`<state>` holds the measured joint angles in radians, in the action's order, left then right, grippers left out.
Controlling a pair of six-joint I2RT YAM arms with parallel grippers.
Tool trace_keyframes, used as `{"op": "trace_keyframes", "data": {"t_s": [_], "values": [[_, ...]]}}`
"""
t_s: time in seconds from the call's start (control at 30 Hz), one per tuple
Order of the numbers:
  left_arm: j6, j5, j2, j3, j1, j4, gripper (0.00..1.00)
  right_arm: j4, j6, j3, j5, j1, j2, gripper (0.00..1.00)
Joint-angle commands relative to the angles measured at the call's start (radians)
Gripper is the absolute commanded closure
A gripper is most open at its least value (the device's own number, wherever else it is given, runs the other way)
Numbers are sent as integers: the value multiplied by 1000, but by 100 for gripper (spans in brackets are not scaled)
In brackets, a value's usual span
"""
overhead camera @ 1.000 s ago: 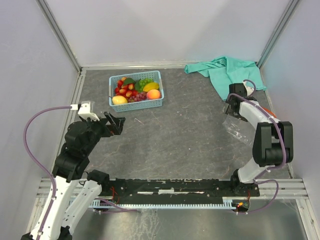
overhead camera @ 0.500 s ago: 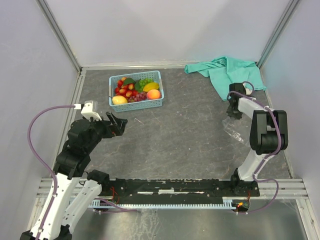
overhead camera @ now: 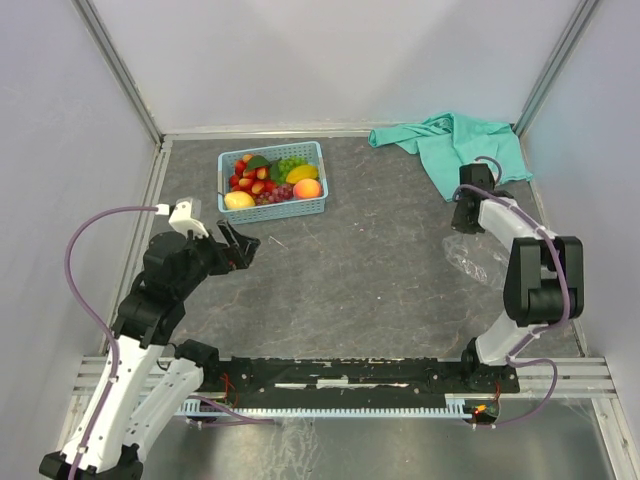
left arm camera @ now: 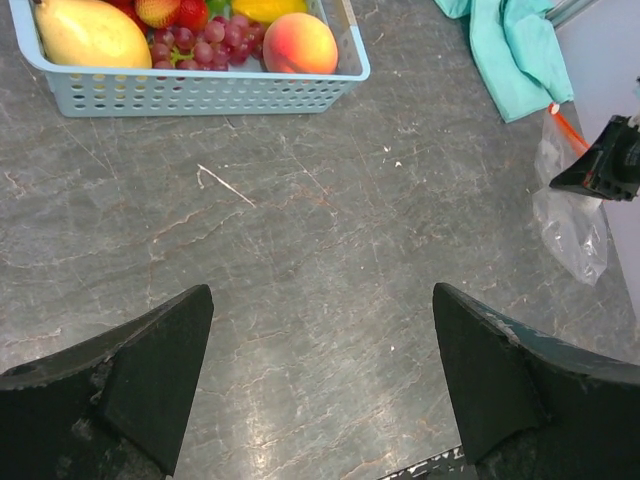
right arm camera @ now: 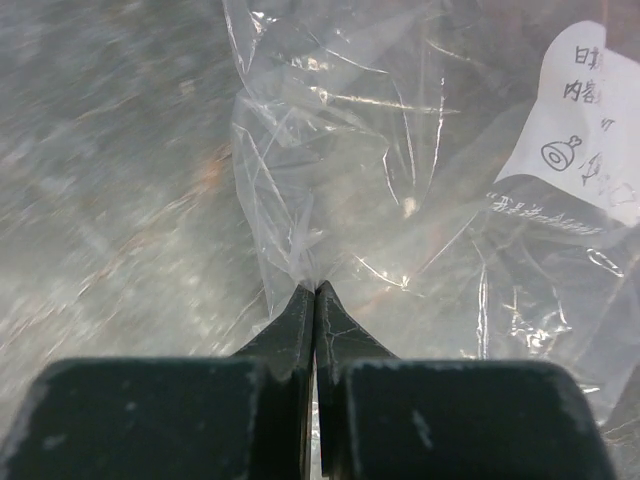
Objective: Place the food in the zip-top bag and seal the zipper
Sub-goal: Pick up the zipper food storage bag at the center of the board.
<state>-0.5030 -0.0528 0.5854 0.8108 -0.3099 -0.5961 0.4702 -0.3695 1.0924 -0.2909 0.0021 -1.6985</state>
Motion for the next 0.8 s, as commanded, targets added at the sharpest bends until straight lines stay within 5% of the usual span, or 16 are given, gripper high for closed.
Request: {"op": "trace_keyframes", "data": {"t_s": [0.0,0.77], "values": [[-49,-34,31,33,-3,42,4,17,110,-15,75,79,141,98],[-59,-269,263,132,-3,91,5,121,344,-99,277,622,623,98]]}}
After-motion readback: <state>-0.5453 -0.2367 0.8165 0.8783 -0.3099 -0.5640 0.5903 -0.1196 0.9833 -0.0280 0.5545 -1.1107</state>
